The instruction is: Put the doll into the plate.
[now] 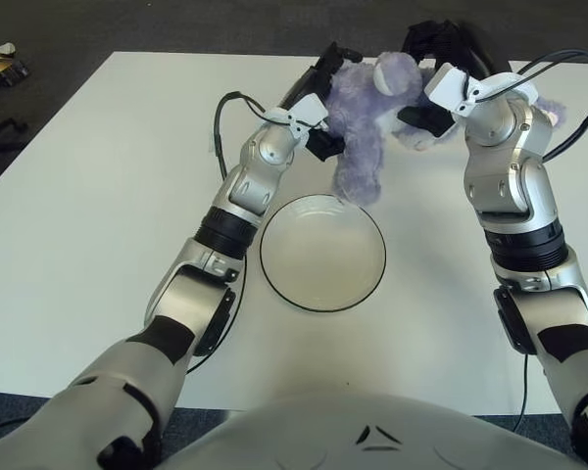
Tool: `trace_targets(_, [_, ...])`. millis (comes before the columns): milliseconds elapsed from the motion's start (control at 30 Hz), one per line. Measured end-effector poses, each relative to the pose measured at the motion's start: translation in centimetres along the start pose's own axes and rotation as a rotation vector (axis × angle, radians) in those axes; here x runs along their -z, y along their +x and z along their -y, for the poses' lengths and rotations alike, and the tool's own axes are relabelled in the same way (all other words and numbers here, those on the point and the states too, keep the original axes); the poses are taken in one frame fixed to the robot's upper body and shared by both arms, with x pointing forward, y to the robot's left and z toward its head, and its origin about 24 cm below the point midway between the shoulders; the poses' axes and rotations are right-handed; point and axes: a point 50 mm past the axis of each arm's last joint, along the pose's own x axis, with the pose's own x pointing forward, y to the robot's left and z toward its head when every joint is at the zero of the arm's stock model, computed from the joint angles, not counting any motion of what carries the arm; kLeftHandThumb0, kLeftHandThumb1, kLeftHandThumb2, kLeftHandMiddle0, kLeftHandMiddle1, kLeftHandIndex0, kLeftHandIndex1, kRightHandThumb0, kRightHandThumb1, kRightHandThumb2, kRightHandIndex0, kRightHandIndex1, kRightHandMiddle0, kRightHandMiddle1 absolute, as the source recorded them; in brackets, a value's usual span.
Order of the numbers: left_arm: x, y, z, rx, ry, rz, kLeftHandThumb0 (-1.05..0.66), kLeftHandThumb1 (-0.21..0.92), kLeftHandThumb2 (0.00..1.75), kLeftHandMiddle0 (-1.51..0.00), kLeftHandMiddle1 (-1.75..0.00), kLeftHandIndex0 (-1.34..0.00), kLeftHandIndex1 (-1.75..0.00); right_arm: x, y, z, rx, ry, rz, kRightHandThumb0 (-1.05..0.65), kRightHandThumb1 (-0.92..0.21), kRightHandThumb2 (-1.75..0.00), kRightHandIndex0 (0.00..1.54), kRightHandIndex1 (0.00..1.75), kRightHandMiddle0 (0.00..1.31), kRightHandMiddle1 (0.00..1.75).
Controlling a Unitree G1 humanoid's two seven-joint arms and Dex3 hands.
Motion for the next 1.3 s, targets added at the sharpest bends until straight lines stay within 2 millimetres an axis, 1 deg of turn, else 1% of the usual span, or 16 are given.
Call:
trace_targets(100, [-0.1, -0.07, 0.06, -0.006, -0.029, 0.02, -0.53, 0.06, 1.13, 0.0, -1.07, 0.0, -1.14, 0.01, 0.0, 0.02, 0.0, 0.001, 0.0, 0.62, -0.01, -1.69, 0.87, 1.75, 1.16, 1.75])
trace_targets(133, [-0.13, -0.09, 0.1, -0.008, -0.036, 0.024, -0.48, 0.05, 1.16, 0.0, -1.13, 0.0, -1.12, 0.01, 0.0, 0.03, 0.0, 0.002, 0.0, 0.62, -0.01, -1.69, 0.87, 1.75, 1.16, 1.75])
trace_targets(200, [-0.13, -0.12, 0.18, -0.012, -0.053, 0.026, -0.44, 0.06, 1.18, 0.0, -1.17, 0.0, -1.1, 0.03, 0.0, 0.05, 0.001, 0.004, 0.001, 0.62, -0.01, -1.69, 0.88, 1.75, 1.16, 1.75])
trace_targets(267, [-0.07, -0.18, 0.23, -0.025, -0.08, 0.016, -0.33, 0.07, 1.23, 0.0, -1.32, 0.0, -1.02, 0.04, 0.0, 0.09, 0.005, 0.005, 0.001, 0.62, -0.01, -1.7, 0.88, 1.75, 1.17, 1.75])
trace_targets(300, [-0.03, -0.22, 0.3, -0.035, -0.093, 0.009, -0.28, 0.08, 1.26, -0.04, -1.46, 0.0, -1.03, 0.04, 0.0, 0.11, 0.008, 0.006, 0.002, 0.62, 0.0, -1.7, 0.88, 1.75, 1.18, 1.75])
trace_targets(333, [0.02, -0.26, 0.35, -0.045, -0.104, 0.0, -0.26, 0.08, 1.27, -0.06, -1.51, 0.0, -1.03, 0.03, 0.0, 0.12, 0.011, 0.006, 0.002, 0.62, 0.0, -1.7, 0.88, 1.75, 1.18, 1.75])
trace_targets(400, [0.08, -0.29, 0.5, -0.068, -0.126, -0.021, -0.2, 0.08, 1.3, -0.15, -1.62, 0.0, -1.14, 0.03, 0.0, 0.14, 0.015, 0.005, 0.002, 0.63, 0.0, -1.71, 0.88, 1.75, 1.18, 1.75])
trace_targets(433, [0.07, -0.3, 0.57, -0.076, -0.132, -0.029, 0.03, 0.19, 1.25, -0.3, -1.65, 0.0, -1.27, 0.02, 0.0, 0.14, 0.018, 0.005, 0.002, 0.63, 0.0, -1.71, 0.88, 1.75, 1.18, 1.75])
trace_targets(467, [0.06, -0.31, 0.63, -0.085, -0.137, -0.037, 0.17, 0.27, 1.22, -0.39, -1.66, 0.0, -1.35, 0.01, 0.0, 0.14, 0.02, 0.005, 0.003, 0.63, 0.01, -1.71, 0.89, 1.75, 1.18, 1.75])
trace_targets(500, [0.03, -0.32, 0.68, -0.093, -0.14, -0.044, 0.27, 0.31, 1.21, -0.46, -1.68, 0.0, -1.43, 0.0, 0.0, 0.14, 0.023, 0.004, 0.003, 0.63, 0.01, -1.72, 0.89, 1.75, 1.18, 1.75])
trace_targets(533, [0.0, -0.32, 0.71, -0.1, -0.142, -0.051, 0.3, 0.32, 1.21, -0.48, -1.68, 0.0, -1.45, -0.02, -0.01, 0.14, 0.026, 0.003, 0.004, 0.64, 0.01, -1.72, 0.9, 1.75, 1.18, 1.75])
trace_targets(567, [-0.03, -0.32, 0.72, -0.104, -0.144, -0.055, 0.36, 0.32, 1.24, -0.52, -1.7, 0.0, -1.55, -0.03, -0.01, 0.13, 0.028, 0.003, 0.004, 0.64, 0.01, -1.72, 0.9, 1.75, 1.19, 1.75])
trace_targets(667, [-0.16, -0.31, 0.76, -0.112, -0.156, -0.073, 0.43, 0.32, 1.28, -0.57, -1.73, 0.0, -1.68, -0.05, -0.02, 0.1, 0.035, 0.004, 0.004, 0.64, 0.02, -1.73, 0.9, 1.75, 1.19, 1.75])
trace_targets(767, [-0.32, -0.29, 0.84, -0.114, -0.166, -0.083, 0.45, 0.31, 1.31, -0.59, -1.74, 0.0, -1.72, -0.03, -0.04, 0.05, 0.041, 0.006, 0.003, 0.64, 0.02, -1.73, 0.9, 1.75, 1.2, 1.75])
trace_targets(1033, [-0.61, -0.38, 0.95, -0.114, -0.224, -0.115, 0.47, 0.28, 1.35, -0.62, -1.75, -0.07, -1.75, 0.12, -0.16, -0.1, 0.057, 0.005, 0.006, 0.65, 0.03, -1.74, 0.91, 1.75, 1.2, 1.75])
trace_targets(1300, [-0.76, -0.51, 0.87, -0.093, -0.257, -0.152, 0.48, 0.27, 1.37, -0.64, -1.75, -0.03, -1.75, 0.31, -0.35, -0.1, 0.062, 0.01, 0.007, 0.65, 0.03, -1.75, 0.91, 1.75, 1.17, 1.75])
